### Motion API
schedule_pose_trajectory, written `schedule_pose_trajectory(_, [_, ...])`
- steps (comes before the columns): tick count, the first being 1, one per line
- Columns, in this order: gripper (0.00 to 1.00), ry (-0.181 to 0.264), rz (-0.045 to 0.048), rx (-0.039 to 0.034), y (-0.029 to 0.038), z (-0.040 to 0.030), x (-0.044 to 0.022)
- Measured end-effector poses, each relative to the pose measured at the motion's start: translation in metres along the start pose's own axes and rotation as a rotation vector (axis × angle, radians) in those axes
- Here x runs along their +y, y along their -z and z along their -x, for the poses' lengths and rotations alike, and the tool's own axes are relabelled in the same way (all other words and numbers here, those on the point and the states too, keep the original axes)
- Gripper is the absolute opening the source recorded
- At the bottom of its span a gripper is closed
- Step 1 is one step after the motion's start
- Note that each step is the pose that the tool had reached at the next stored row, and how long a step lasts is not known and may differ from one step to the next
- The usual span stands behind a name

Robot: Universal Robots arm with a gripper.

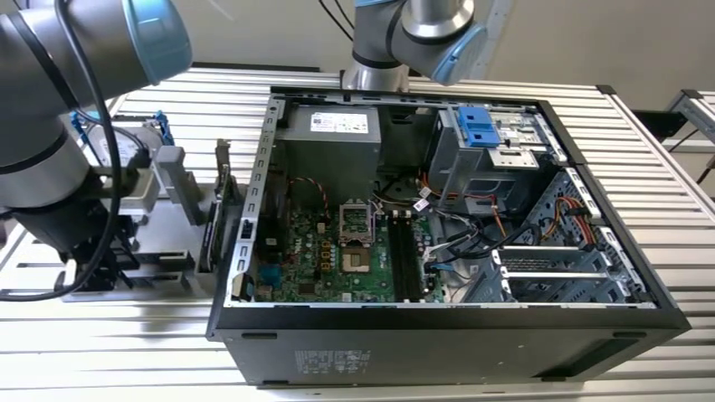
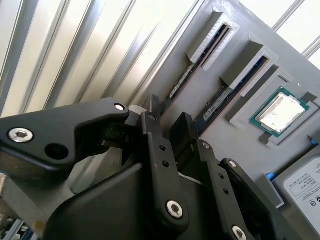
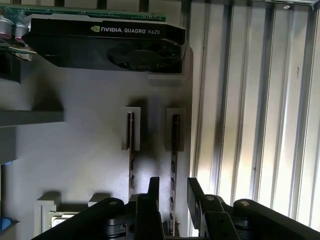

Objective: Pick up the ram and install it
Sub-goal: 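Pick up the ram and move it above insertion slot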

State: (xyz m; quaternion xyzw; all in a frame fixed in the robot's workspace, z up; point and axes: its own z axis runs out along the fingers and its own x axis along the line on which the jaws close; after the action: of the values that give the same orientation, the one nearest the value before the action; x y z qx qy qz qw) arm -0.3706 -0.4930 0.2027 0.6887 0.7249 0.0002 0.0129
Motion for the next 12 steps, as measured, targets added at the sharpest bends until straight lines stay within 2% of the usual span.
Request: schedule_pose_trajectory(12, [1.00,0.000,0.0000,0.0000,-0.0059,0.0002,-0.0005])
